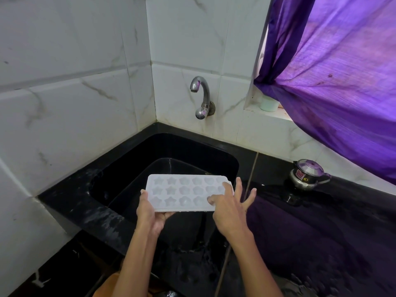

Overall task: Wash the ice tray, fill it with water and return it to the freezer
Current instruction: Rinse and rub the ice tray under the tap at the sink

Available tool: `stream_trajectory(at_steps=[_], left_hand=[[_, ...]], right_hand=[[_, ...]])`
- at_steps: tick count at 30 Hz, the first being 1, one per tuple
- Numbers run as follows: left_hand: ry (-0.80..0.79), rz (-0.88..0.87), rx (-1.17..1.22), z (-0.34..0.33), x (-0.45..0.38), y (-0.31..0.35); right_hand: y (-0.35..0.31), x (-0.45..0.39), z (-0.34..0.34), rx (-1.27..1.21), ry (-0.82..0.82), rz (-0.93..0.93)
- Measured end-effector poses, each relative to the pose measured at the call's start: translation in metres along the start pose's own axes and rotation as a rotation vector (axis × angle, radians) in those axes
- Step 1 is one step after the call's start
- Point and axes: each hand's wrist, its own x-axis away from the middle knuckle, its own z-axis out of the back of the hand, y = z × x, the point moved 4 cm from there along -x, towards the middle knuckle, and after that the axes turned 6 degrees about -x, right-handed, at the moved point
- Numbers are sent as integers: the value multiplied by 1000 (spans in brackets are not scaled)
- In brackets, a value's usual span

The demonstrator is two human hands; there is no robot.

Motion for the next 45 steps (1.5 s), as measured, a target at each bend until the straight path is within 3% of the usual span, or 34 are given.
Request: stream_trajectory(at_steps=[19,27,45], left_hand=[[25,3,15,4,-1,-4],[20,2,-5,-1,0,-4],[34,9,-7,4,4,-11]], right_hand=[[-5,-3,-1,-72,79,51],[-15,-2,-11,-66,-16,135],[-13,-2,-17,-89,-37,117]])
